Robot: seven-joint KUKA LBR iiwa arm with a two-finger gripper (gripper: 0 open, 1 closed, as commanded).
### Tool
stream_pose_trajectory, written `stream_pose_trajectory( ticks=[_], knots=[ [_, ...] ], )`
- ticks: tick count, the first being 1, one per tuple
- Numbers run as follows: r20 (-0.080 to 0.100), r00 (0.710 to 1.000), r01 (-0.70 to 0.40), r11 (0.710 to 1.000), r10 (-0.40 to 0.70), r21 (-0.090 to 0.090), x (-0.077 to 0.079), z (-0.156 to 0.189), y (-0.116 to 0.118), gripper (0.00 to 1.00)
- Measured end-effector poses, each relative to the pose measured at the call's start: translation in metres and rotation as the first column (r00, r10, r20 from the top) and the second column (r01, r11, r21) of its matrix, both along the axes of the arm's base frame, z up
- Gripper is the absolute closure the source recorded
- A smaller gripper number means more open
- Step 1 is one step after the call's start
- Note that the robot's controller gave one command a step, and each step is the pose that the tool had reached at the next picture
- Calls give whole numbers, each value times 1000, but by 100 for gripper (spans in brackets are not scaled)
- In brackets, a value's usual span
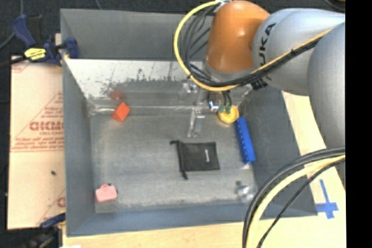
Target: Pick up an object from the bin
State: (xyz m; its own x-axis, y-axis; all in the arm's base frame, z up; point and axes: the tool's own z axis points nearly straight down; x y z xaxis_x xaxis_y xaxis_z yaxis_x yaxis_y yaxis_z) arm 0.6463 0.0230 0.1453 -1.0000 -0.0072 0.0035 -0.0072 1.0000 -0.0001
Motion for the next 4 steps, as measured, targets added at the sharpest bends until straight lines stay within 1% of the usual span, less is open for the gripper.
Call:
stream_pose_trajectory(
  ticks=[1, 2, 3, 4],
  knots=[
    [8, 1000, 0, 1000, 0, 0, 2, 5, 0, 0],
    [-4, 1000, 6, 1000, -6, -3, -32, -61, -52, 0],
    [9, 1000, 11, 1000, -11, 0, -23, -75, -50, 0],
    [2, 995, 102, 995, -102, -2, -44, -74, -31, 0]
  ],
)
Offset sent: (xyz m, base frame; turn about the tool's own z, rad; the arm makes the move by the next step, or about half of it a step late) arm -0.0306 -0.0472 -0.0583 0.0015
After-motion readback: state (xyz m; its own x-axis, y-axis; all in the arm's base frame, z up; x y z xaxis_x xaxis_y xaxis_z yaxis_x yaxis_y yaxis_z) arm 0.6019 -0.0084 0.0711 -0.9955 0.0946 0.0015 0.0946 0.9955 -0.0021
